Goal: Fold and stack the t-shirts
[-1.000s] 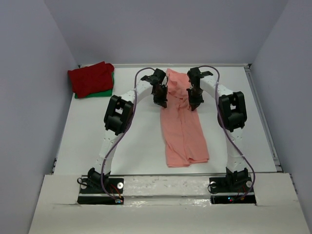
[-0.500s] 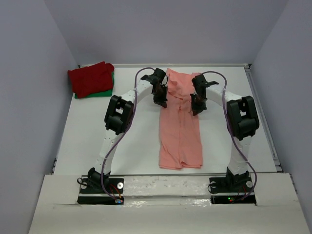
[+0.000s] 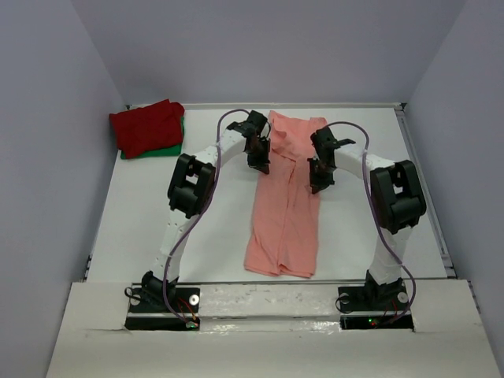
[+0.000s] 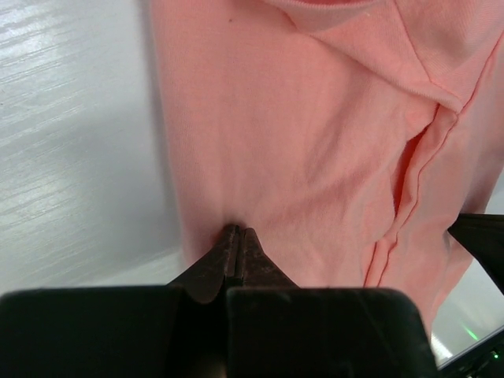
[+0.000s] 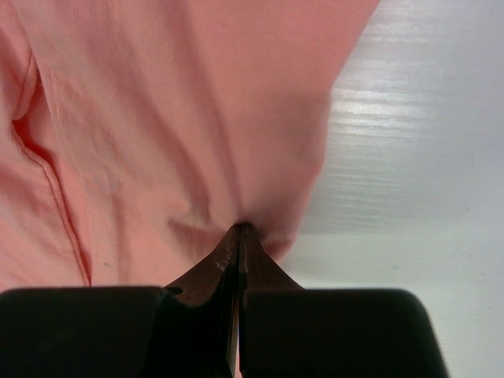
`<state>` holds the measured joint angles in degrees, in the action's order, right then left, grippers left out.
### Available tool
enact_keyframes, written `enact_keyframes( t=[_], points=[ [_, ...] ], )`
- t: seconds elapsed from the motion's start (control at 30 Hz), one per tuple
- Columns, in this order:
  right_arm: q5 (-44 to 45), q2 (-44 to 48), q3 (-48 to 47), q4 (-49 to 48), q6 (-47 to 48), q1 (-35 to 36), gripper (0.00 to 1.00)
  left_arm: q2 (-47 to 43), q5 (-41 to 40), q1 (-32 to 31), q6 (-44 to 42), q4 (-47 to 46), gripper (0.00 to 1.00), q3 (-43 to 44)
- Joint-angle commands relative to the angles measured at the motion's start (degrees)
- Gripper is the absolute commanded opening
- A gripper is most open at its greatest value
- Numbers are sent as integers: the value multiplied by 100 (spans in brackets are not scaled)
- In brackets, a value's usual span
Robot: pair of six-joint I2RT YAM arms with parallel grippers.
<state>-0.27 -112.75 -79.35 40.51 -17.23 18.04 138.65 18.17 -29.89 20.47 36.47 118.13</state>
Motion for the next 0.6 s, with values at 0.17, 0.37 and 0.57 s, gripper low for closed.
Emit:
enact_keyframes(
  t=[0.17, 0.37, 0.57],
  points=[
    [510, 446, 710, -34, 19, 164, 0, -697, -1165, -298, 10, 352, 0, -422],
    [581, 842, 772, -8, -35, 225, 11, -1243, -1711, -360, 71, 475, 0, -492],
    [757, 1115, 456, 114, 71, 226, 24, -1429, -2142, -395, -25, 537, 0, -273]
  ],
)
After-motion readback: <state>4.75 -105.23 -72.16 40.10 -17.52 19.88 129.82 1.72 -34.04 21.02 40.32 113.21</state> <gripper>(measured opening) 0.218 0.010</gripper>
